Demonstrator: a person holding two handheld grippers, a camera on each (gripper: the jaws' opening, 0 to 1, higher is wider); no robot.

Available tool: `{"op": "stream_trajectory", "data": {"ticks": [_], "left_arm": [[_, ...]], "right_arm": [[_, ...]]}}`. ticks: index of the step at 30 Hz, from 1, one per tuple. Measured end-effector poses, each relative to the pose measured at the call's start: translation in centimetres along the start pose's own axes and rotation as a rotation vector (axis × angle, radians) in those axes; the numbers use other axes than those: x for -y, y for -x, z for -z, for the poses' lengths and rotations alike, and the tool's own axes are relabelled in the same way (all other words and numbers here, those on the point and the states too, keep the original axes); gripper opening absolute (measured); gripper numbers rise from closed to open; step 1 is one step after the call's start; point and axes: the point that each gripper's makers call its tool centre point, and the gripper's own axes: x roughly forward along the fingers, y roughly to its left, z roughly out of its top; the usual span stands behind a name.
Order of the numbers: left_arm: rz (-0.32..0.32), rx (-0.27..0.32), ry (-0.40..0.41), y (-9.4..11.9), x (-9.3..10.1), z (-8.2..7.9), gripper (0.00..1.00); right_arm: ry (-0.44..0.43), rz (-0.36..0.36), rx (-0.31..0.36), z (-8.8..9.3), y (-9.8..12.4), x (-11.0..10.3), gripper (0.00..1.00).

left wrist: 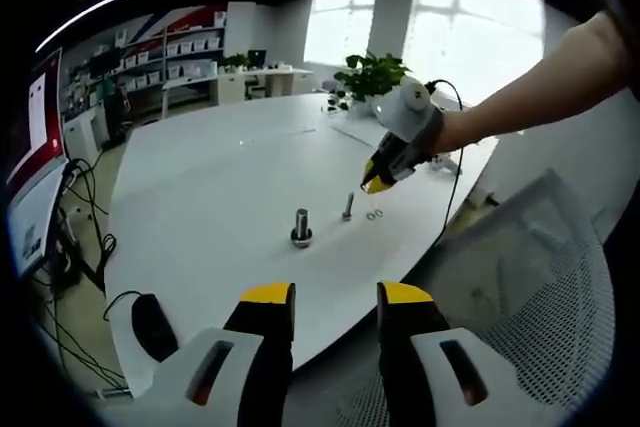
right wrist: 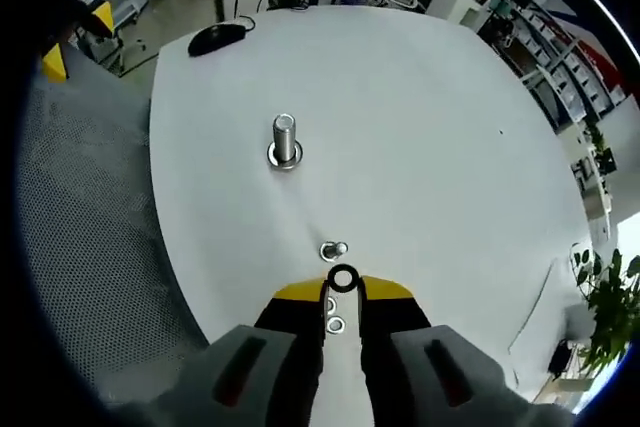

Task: Place the washer onto the threaded stud by aligning its center hole with the stud, sliding it down to the base, and recovering from edge contact or off-axis alignment until the washer reaches the visible bottom stop.

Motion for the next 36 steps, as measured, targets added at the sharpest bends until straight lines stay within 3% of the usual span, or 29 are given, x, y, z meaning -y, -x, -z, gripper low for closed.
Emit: {"op": "stream_trajectory", "data": {"ticks": [11, 20, 36], "left_arm": [[0.005, -0.004, 0.001, 0.0, 0.1, 0.1, 0.32], [0.0, -0.006, 0.003, 0.0, 0.1, 0.2, 0.34], [-0.003, -0.015, -0.005, 0.0, 0.0, 0.3, 0.32]], "right_arm": [[0.059, -0.012, -0.001, -0.8, 0.8, 0.6, 0.14], [0.044, -0.002, 0.014, -1.7, 0.7, 1.7, 0.14], [0.138, -0.07, -0.043, -1.6, -1.8, 0.0, 0.14]]}}
